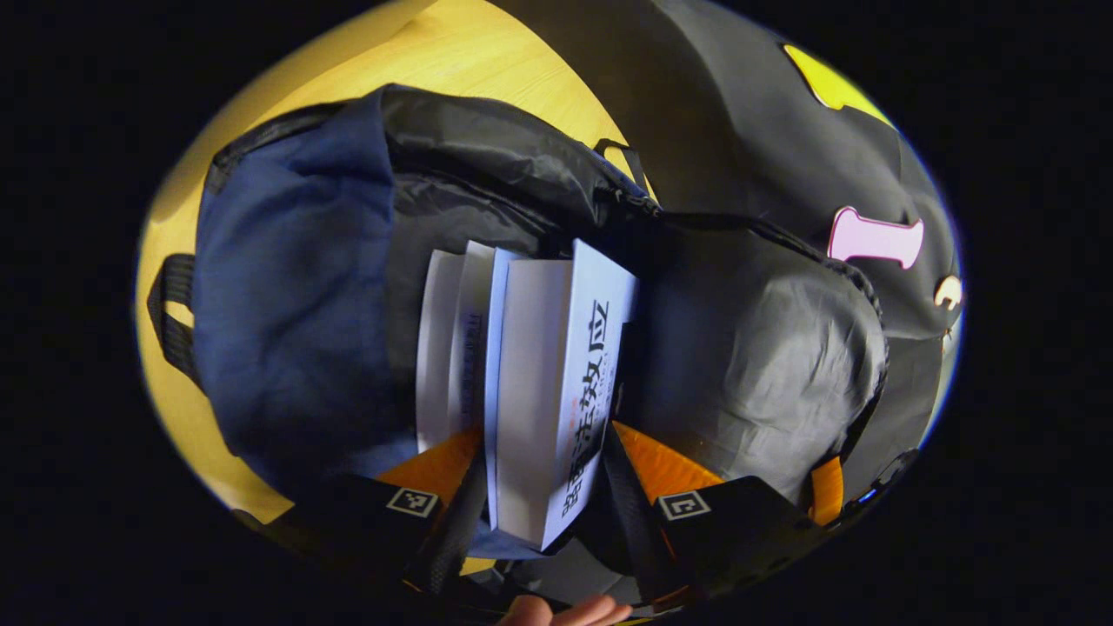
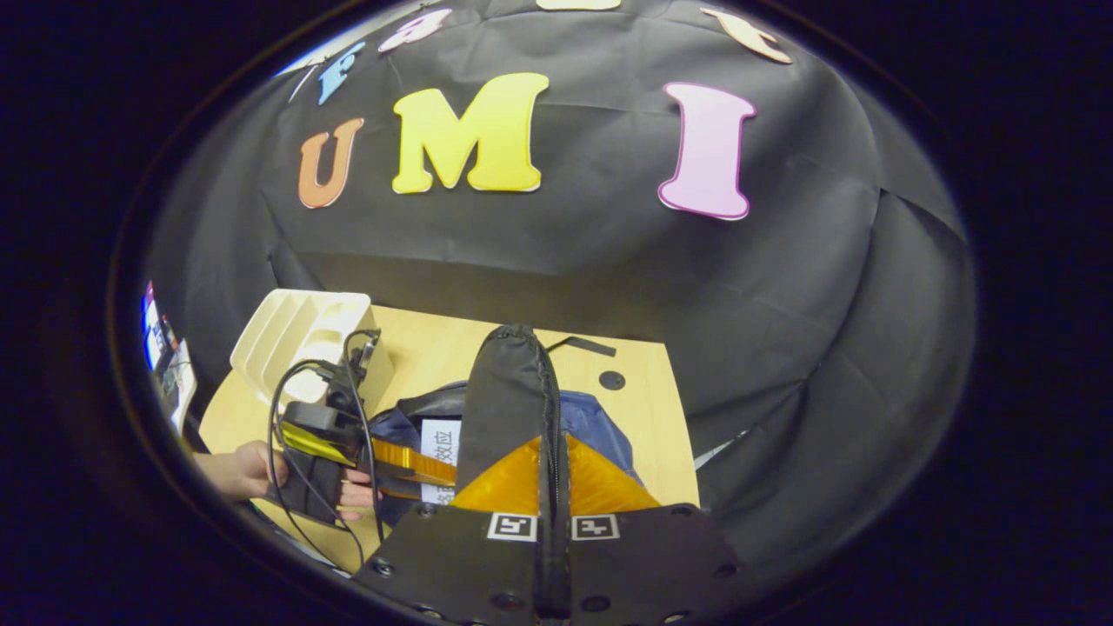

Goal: Open the schoolbag, grab two books from the bookshelf and put them into the schoolbag.

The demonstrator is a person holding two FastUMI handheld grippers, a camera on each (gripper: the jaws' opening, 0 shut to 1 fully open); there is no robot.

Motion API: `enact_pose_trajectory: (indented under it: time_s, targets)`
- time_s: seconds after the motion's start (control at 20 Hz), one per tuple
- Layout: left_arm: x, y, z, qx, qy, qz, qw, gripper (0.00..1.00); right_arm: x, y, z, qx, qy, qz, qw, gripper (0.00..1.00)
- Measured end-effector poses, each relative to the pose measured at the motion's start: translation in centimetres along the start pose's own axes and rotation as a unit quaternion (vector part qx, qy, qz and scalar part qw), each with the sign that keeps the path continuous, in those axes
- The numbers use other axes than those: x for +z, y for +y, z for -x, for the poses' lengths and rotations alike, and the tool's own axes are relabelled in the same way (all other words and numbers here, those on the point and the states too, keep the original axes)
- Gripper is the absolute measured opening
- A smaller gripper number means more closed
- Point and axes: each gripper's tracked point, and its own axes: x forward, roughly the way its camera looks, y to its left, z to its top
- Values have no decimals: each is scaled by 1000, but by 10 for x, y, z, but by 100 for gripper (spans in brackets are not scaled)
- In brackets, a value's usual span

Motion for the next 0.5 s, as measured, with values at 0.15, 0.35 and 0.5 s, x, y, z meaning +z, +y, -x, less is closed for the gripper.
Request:
enact_pose_trajectory:
  time_s: [0.15, 0.35, 0.5]
  targets:
    - [-11, 7, 23, 33, 1, -14, 999, 77, -3, 9, 2, 8, -2, 1, 1000, 0]
    - [-26, 27, 78, 139, 2, -74, 988, 77, -5, 24, 6, 17, -8, 10, 1000, 0]
    - [-21, 39, 128, 217, -31, -150, 964, 78, -8, 40, 11, 31, -11, 11, 999, 0]
